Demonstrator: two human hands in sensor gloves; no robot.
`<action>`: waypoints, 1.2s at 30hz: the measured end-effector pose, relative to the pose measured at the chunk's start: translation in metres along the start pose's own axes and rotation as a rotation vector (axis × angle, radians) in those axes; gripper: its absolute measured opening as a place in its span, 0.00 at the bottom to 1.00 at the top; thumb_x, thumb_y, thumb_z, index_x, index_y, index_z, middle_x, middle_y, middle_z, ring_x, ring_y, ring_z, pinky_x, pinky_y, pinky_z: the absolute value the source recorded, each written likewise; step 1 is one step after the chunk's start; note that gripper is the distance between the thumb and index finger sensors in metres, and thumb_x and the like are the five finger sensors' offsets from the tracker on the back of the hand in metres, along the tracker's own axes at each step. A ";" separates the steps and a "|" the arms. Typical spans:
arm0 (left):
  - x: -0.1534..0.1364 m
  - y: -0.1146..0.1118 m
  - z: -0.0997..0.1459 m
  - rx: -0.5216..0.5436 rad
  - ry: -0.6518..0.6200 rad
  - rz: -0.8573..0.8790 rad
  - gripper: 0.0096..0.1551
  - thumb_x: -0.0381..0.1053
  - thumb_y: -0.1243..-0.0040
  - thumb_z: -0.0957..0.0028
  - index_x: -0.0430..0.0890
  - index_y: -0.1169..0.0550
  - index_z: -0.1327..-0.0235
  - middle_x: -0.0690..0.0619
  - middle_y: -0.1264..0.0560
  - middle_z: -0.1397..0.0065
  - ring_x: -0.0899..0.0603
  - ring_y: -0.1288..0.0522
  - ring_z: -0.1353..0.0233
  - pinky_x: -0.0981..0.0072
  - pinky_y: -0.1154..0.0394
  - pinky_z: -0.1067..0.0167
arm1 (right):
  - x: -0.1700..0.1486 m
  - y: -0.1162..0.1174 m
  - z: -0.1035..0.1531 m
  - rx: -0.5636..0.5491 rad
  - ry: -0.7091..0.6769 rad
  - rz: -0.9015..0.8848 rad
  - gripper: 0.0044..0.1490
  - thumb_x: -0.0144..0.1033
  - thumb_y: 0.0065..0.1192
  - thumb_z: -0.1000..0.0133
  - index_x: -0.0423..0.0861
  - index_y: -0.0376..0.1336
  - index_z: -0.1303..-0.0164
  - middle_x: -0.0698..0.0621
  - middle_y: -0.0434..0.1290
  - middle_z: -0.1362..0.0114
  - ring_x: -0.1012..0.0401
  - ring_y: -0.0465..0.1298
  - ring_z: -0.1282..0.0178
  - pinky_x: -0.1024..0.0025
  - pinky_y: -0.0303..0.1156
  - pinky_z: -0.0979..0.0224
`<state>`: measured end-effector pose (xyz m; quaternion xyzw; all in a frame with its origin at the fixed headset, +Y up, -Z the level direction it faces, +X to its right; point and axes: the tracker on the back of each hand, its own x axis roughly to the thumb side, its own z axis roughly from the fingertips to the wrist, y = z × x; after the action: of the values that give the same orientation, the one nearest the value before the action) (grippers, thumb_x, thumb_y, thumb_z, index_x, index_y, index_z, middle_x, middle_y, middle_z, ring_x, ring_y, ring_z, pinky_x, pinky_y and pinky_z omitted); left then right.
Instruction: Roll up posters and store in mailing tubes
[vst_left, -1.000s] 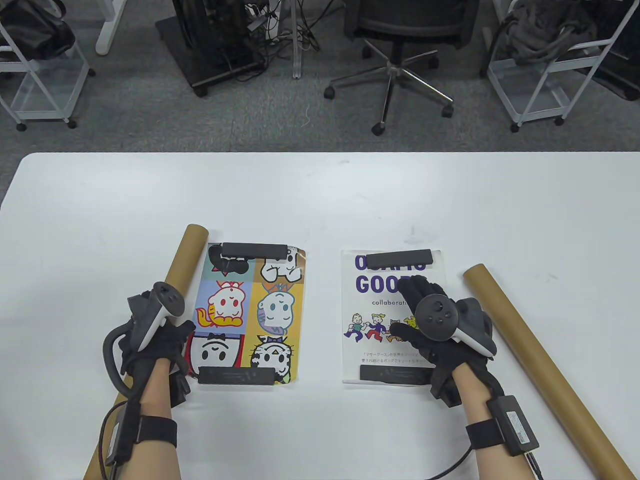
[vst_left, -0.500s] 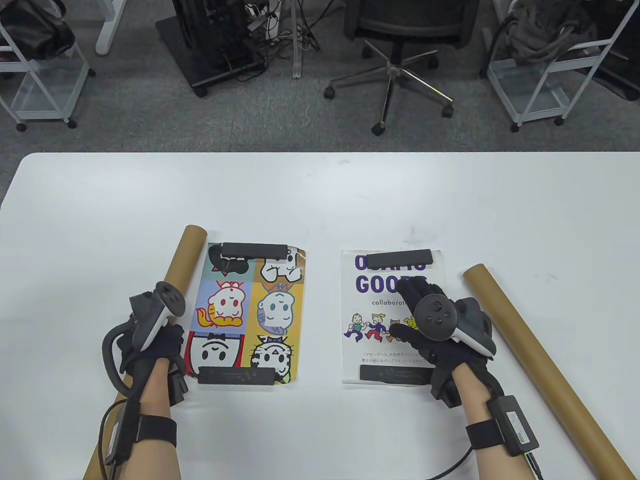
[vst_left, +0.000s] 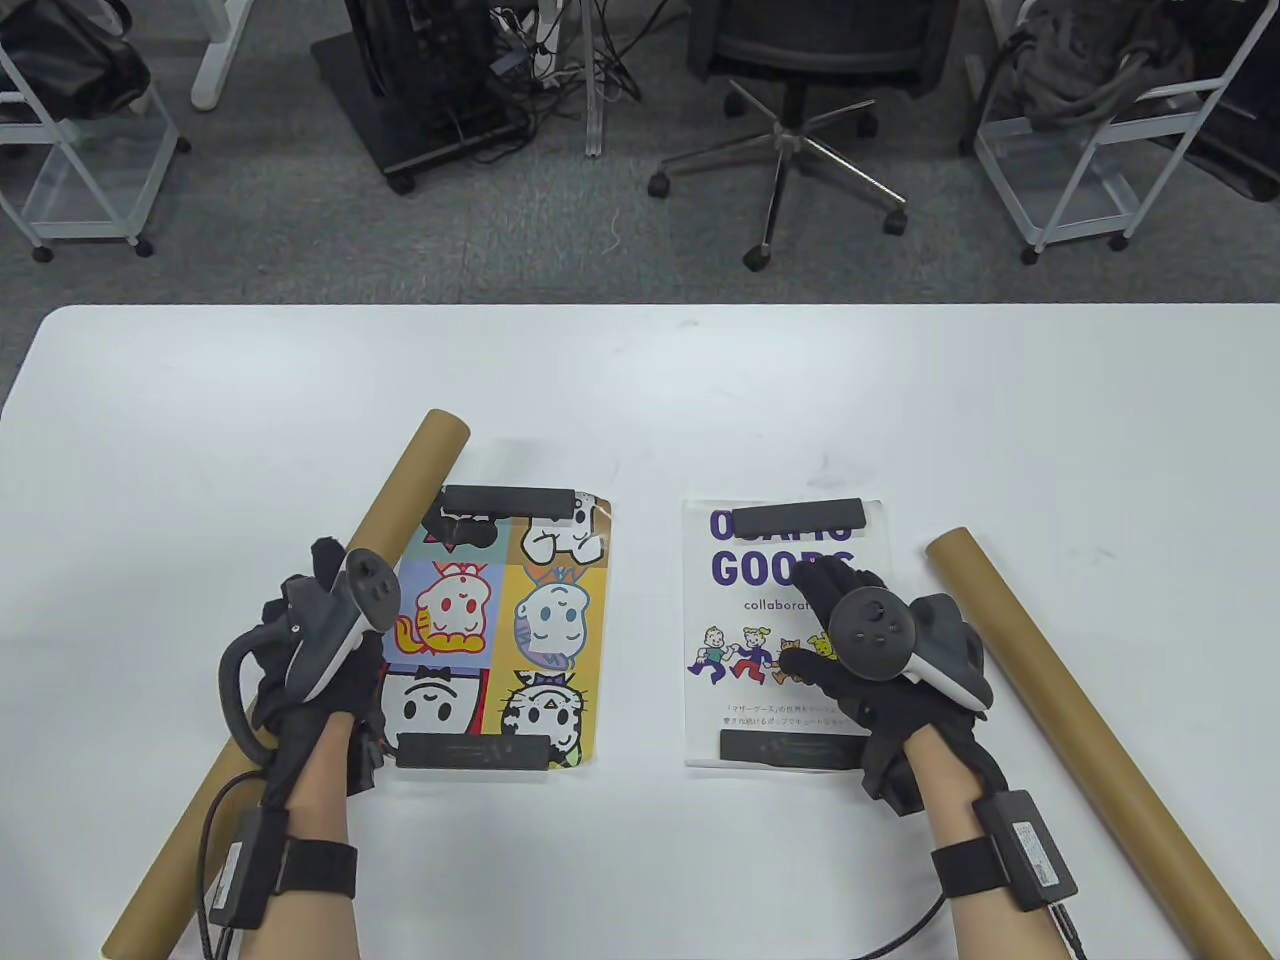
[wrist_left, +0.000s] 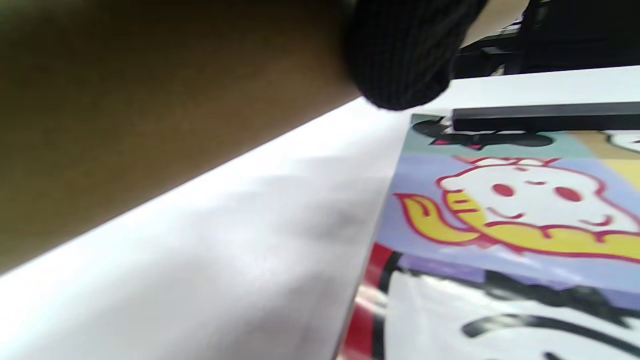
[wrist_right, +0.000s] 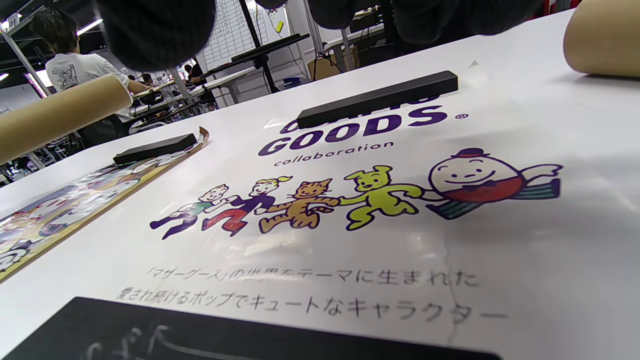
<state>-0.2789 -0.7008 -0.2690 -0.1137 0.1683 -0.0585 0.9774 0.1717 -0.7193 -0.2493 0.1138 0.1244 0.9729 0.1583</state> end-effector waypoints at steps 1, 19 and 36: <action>0.004 0.003 0.003 0.018 -0.018 -0.005 0.53 0.55 0.40 0.40 0.50 0.55 0.10 0.41 0.38 0.13 0.33 0.31 0.21 0.36 0.34 0.20 | 0.000 0.000 0.000 0.000 0.001 -0.001 0.54 0.52 0.55 0.45 0.44 0.37 0.16 0.37 0.42 0.10 0.27 0.49 0.17 0.24 0.50 0.26; 0.051 0.015 0.037 0.284 -0.345 -0.152 0.53 0.55 0.38 0.45 0.59 0.55 0.14 0.48 0.39 0.12 0.37 0.32 0.18 0.41 0.34 0.18 | -0.007 -0.004 0.002 -0.051 -0.022 -0.071 0.53 0.53 0.55 0.45 0.44 0.39 0.16 0.38 0.46 0.11 0.29 0.52 0.17 0.25 0.53 0.25; 0.098 0.019 0.079 0.407 -0.581 -0.216 0.53 0.57 0.37 0.46 0.60 0.54 0.14 0.50 0.37 0.13 0.38 0.30 0.18 0.38 0.31 0.20 | -0.010 -0.008 0.003 -0.118 -0.099 -0.337 0.55 0.55 0.54 0.47 0.41 0.41 0.16 0.36 0.48 0.11 0.30 0.55 0.17 0.26 0.55 0.26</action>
<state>-0.1585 -0.6814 -0.2322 0.0541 -0.1445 -0.1590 0.9752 0.1843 -0.7152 -0.2503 0.1296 0.0764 0.9314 0.3314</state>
